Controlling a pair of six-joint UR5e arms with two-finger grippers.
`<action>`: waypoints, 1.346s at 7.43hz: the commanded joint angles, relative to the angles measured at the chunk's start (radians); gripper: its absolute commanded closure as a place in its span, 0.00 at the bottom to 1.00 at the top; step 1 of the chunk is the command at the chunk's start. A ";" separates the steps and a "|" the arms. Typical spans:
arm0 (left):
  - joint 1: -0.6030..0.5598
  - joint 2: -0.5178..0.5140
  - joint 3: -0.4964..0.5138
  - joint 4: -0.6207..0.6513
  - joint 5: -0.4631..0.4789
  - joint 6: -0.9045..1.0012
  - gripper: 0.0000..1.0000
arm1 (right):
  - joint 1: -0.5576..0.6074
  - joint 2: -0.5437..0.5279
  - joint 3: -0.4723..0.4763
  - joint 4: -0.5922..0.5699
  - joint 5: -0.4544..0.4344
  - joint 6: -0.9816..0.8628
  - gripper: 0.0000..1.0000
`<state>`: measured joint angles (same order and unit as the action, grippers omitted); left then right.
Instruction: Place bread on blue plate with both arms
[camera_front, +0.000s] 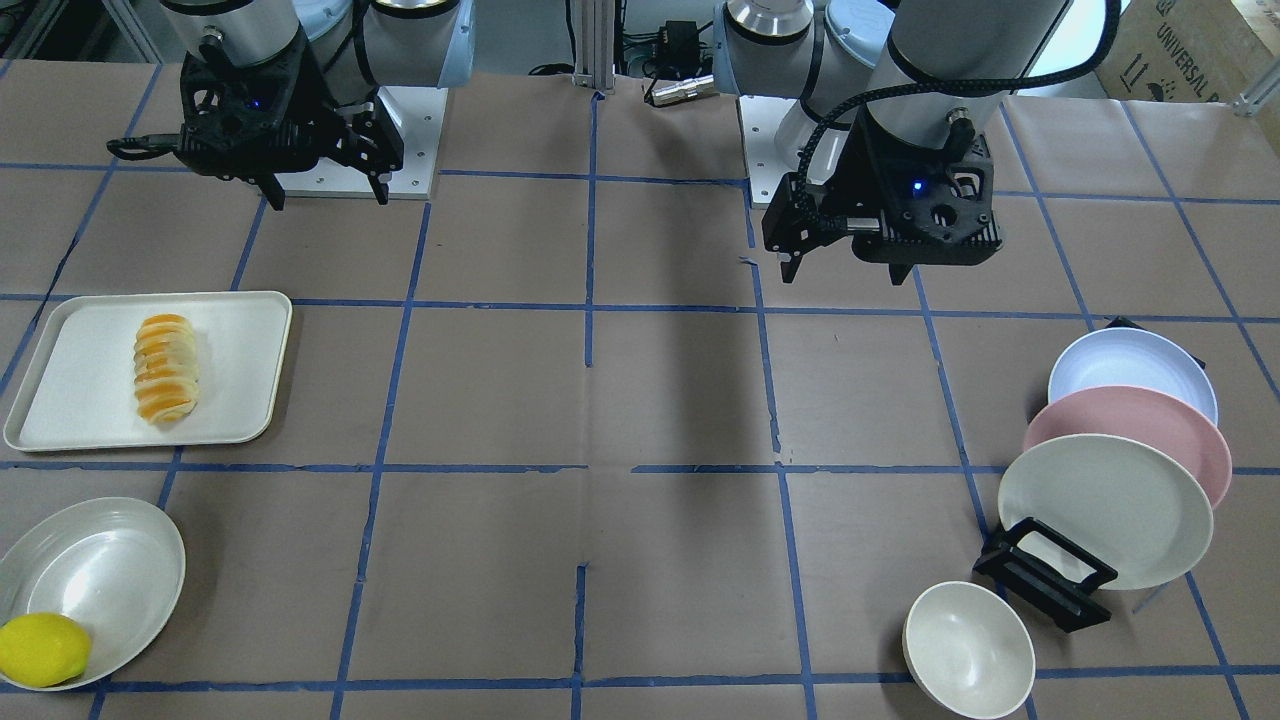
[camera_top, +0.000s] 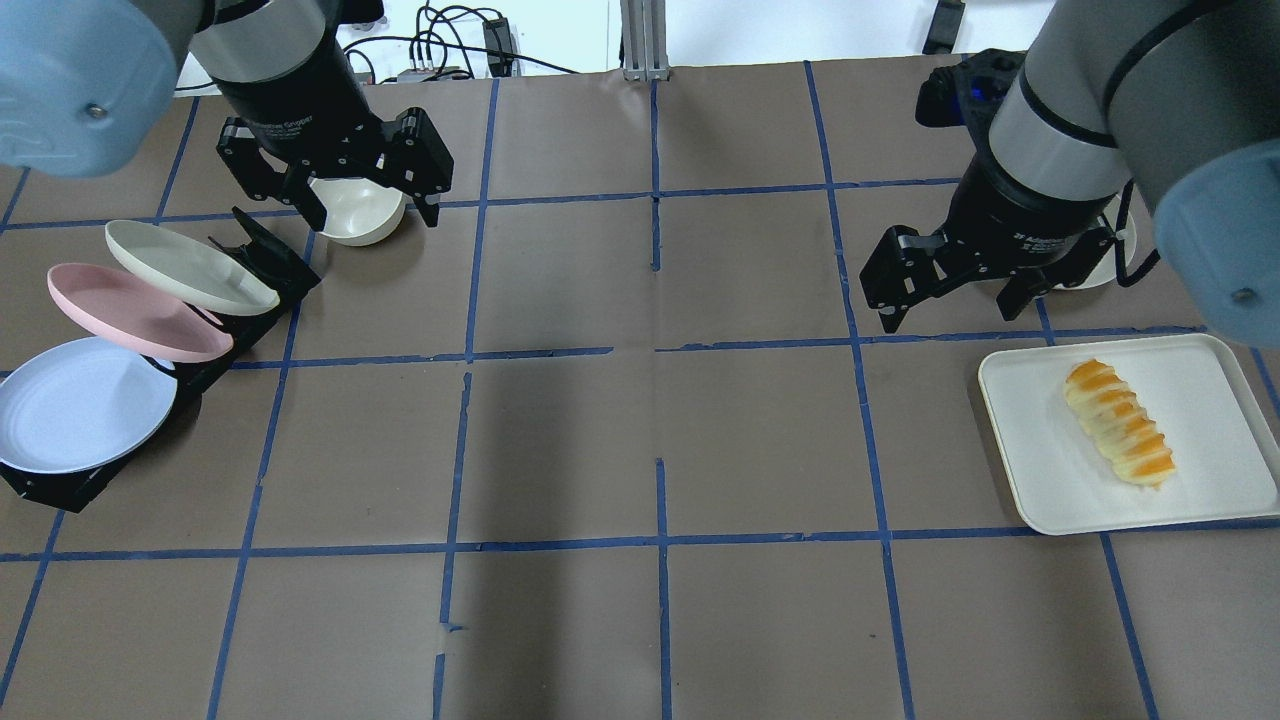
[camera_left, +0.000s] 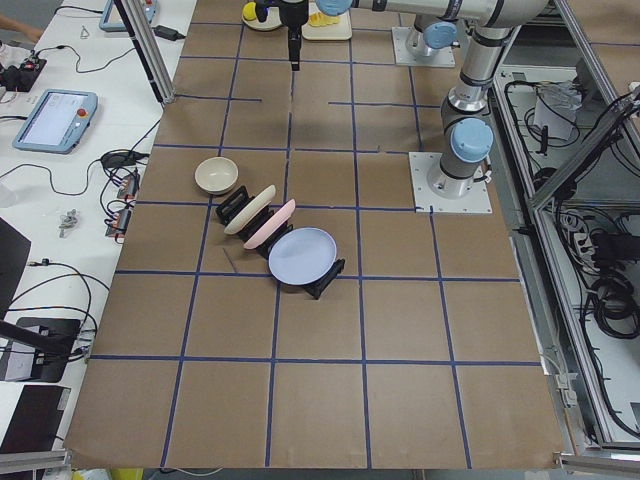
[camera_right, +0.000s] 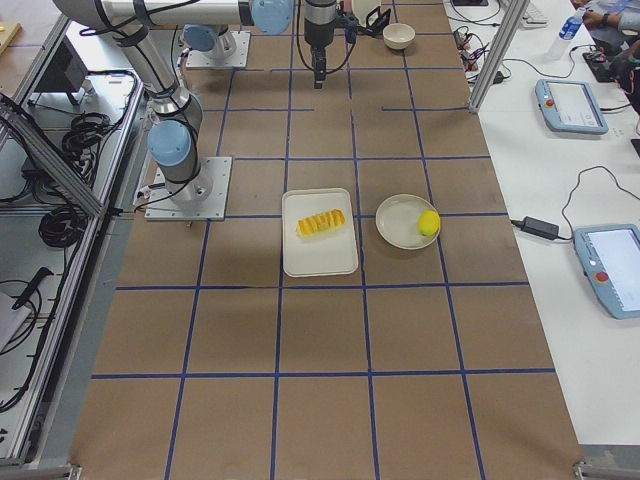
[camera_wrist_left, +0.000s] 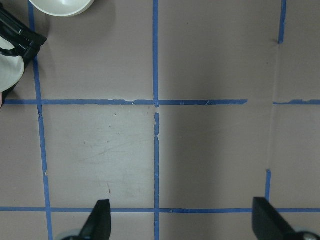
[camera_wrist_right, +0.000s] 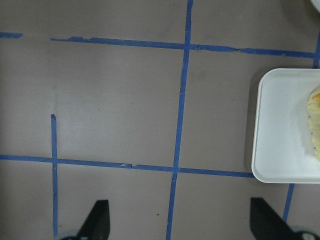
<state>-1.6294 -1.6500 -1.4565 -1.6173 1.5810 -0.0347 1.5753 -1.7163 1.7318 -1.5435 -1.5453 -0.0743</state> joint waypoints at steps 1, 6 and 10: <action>0.044 0.001 -0.002 -0.001 -0.001 0.033 0.00 | -0.020 -0.005 0.009 -0.001 0.001 -0.037 0.01; 0.375 0.122 -0.053 -0.041 0.005 0.435 0.00 | -0.292 0.020 0.119 -0.119 0.014 -0.472 0.01; 0.789 0.098 -0.053 -0.062 -0.010 0.907 0.00 | -0.492 0.183 0.351 -0.563 0.005 -0.827 0.01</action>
<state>-0.9643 -1.5356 -1.5082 -1.6810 1.5784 0.7255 1.1285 -1.6250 2.0400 -1.9732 -1.5371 -0.8391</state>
